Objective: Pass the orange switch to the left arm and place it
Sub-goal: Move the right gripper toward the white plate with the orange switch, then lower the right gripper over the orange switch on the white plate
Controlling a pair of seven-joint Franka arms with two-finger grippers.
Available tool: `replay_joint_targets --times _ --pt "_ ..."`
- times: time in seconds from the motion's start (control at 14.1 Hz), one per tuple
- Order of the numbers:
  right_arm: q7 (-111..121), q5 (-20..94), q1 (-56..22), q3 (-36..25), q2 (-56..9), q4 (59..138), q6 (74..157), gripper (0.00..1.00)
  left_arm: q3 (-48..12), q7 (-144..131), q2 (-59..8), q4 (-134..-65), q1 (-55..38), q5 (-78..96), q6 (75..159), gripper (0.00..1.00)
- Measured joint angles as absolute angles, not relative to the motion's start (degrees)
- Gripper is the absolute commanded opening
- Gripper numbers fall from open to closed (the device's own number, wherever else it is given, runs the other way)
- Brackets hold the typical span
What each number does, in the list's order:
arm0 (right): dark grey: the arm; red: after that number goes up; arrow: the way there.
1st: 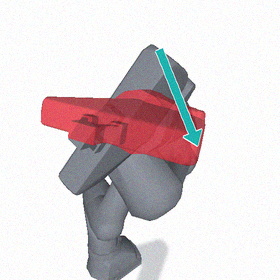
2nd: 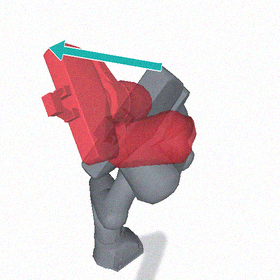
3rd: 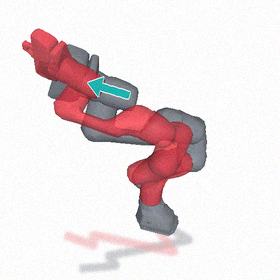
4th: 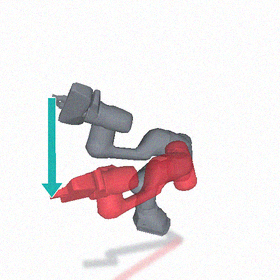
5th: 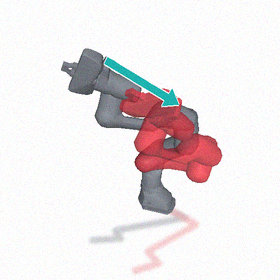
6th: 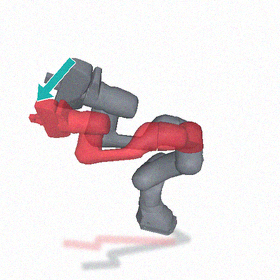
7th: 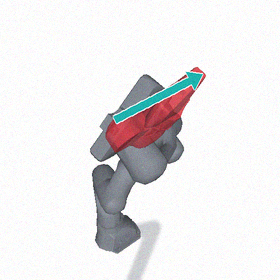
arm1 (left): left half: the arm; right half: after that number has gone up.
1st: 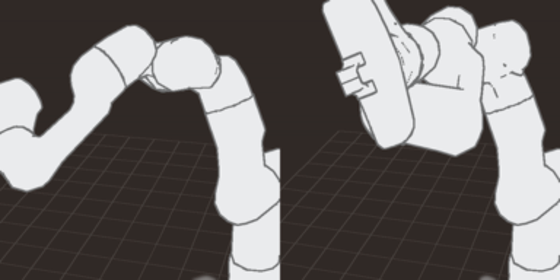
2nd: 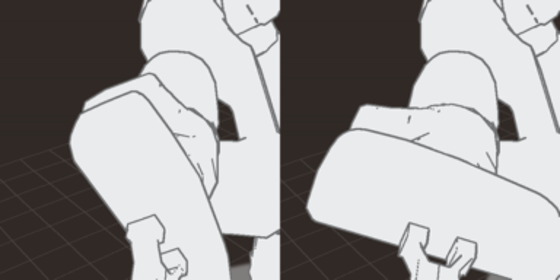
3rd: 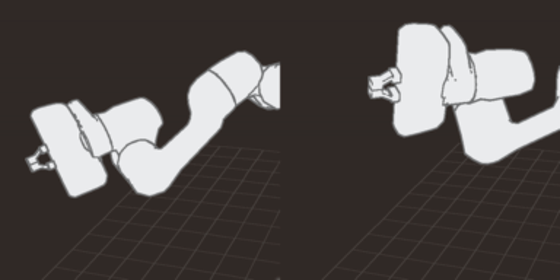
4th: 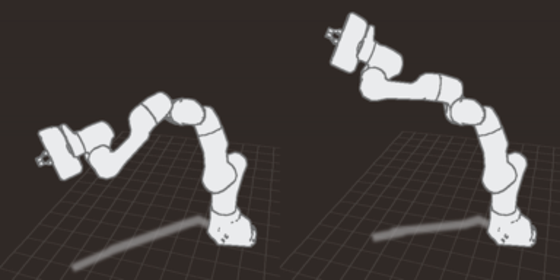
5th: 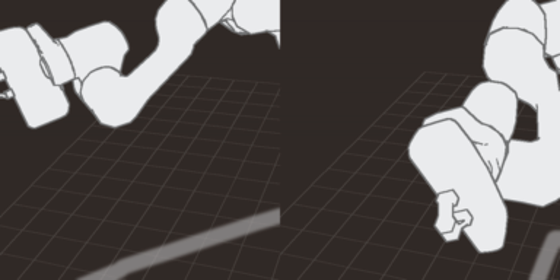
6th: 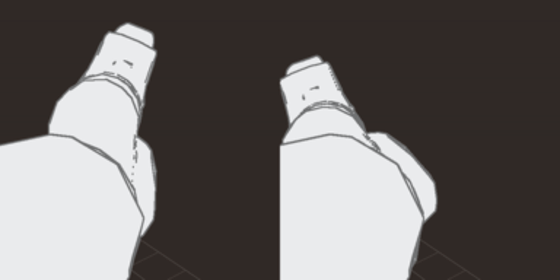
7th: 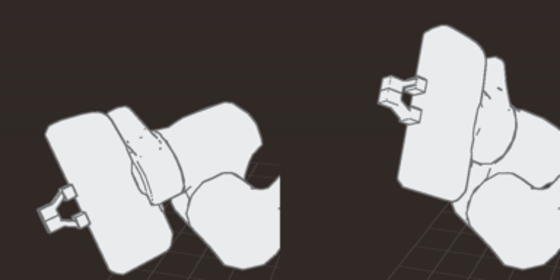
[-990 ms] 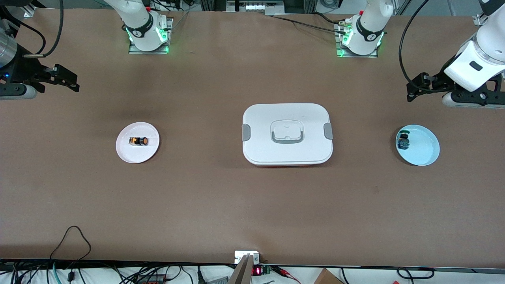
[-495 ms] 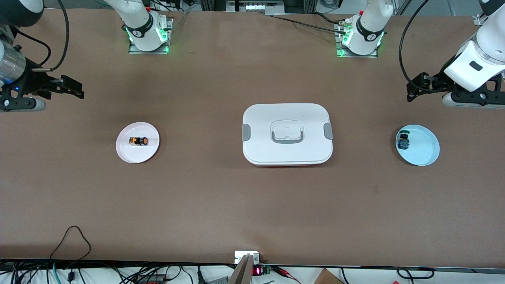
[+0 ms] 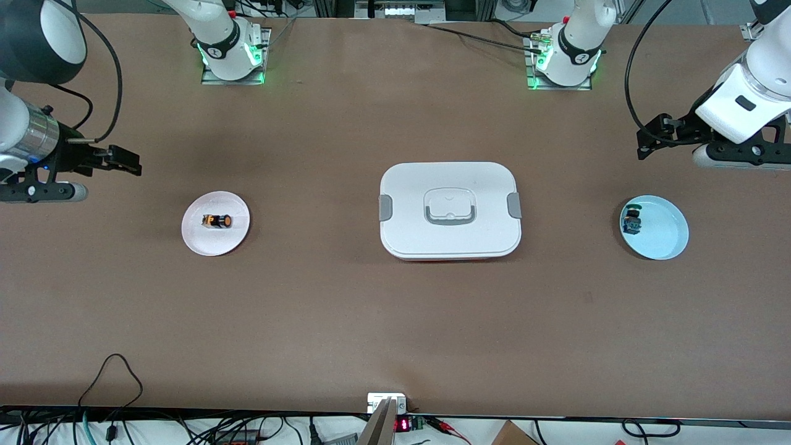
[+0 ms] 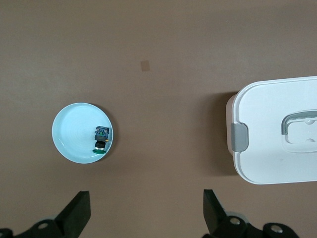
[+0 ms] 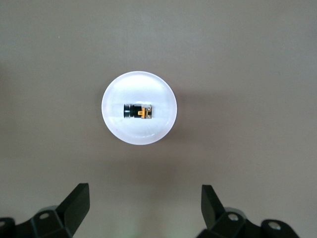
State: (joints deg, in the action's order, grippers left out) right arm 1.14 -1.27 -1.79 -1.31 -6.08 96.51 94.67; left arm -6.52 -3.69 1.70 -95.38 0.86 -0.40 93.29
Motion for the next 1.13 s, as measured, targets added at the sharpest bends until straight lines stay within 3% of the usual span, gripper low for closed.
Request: replay_joint_targets --times 0.64,1.13 --pt "1.1 -1.3 -2.3 -1.2 -12.5 97.0 100.8 1.00 -6.5 -3.7 1.7 -95.4 0.9 -0.4 93.3 1.00" --pt "1.1 -1.1 -2.5 -1.0 -14.0 105.7 112.4 1.00 -6.6 -3.7 1.7 -95.4 0.8 -0.4 93.3 1.00"
